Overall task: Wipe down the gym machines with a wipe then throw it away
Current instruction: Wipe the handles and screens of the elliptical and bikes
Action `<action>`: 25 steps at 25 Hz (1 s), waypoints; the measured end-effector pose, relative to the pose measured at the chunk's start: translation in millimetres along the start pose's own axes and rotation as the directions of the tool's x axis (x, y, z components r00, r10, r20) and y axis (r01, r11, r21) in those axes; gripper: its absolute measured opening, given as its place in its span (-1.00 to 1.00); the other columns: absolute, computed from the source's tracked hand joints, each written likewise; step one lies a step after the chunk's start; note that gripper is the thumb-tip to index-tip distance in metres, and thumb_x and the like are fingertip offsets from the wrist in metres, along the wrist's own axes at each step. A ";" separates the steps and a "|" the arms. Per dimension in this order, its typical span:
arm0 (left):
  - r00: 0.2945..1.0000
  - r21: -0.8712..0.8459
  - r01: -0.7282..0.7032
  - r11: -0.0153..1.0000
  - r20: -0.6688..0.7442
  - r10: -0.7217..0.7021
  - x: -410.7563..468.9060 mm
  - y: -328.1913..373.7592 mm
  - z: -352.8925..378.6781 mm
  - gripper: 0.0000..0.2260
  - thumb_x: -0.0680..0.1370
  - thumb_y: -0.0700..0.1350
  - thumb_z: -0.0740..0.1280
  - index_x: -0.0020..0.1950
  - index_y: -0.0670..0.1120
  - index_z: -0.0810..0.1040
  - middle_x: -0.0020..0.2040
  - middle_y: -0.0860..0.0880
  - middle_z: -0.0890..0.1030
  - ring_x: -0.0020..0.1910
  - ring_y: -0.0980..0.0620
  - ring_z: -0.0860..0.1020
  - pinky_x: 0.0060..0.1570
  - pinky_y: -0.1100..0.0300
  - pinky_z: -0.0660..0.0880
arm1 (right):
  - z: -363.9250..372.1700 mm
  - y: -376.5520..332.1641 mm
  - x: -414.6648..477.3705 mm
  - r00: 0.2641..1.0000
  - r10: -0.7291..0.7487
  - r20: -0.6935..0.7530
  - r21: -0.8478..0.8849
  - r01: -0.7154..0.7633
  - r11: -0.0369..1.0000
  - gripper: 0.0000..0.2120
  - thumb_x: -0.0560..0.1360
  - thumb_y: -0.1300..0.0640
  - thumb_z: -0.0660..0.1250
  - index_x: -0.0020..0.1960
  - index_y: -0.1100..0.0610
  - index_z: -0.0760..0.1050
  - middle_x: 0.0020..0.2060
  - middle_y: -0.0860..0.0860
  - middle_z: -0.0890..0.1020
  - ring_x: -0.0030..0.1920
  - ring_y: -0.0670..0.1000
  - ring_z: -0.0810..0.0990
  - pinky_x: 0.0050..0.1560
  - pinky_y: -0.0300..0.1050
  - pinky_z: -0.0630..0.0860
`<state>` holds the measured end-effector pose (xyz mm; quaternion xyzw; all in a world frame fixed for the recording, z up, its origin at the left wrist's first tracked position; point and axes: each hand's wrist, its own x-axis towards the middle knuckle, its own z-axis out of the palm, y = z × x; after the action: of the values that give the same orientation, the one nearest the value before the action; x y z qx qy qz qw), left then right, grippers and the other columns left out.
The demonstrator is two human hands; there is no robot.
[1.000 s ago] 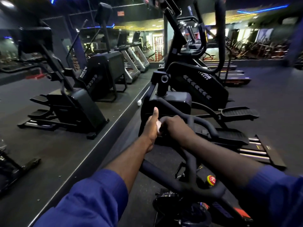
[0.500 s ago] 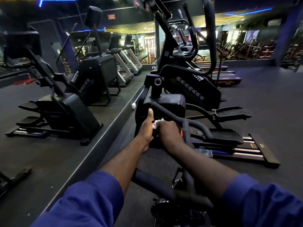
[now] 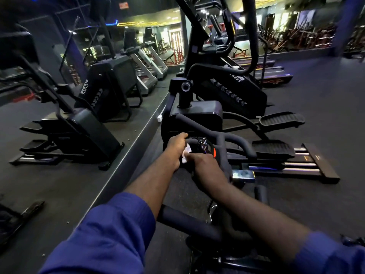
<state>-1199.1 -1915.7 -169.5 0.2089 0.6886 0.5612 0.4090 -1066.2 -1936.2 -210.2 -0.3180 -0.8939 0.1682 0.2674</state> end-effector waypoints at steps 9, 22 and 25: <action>0.913 0.477 -0.055 0.877 -0.331 0.237 8.8 -15.7 26.7 -0.59 0.43 0.23 0.36 -0.01 -0.09 0.69 -0.15 -0.04 0.61 -0.17 -0.10 0.57 -0.17 0.15 0.49 | -15.8 78.6 -80.1 0.991 -0.058 0.120 -0.009 0.060 0.998 -0.54 0.35 0.30 0.45 0.25 0.08 0.65 0.04 0.02 0.66 0.04 0.06 0.59 0.01 -0.09 0.49; 0.876 0.564 -0.030 0.825 -0.383 0.293 4.4 -19.1 31.0 -0.63 0.33 0.31 0.40 -0.14 0.03 0.62 -0.13 -0.01 0.69 -0.18 -0.09 0.70 -0.12 -0.01 0.70 | -37.1 119.3 -43.8 0.984 0.180 -0.014 0.097 -0.178 0.979 -0.79 0.44 0.30 0.44 0.03 0.13 0.72 -0.08 0.09 0.63 -0.08 0.16 0.64 -0.05 -0.15 0.47; 0.866 0.572 -0.013 0.820 -0.404 0.295 8.7 -22.0 31.0 -0.54 0.23 0.38 0.34 -0.18 0.02 0.61 -0.18 -0.04 0.71 -0.22 -0.13 0.72 -0.16 -0.07 0.71 | -24.7 115.6 -55.4 0.987 -0.016 0.162 0.060 0.006 0.998 -0.78 0.41 0.32 0.41 0.01 0.12 0.69 -0.03 0.08 0.57 -0.02 0.16 0.60 -0.05 -0.12 0.45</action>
<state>-1175.6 -1896.7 -194.3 0.2303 0.8793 0.4044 0.1009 -960.1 -1883.7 -265.4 -0.2903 -0.9091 0.2186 0.2038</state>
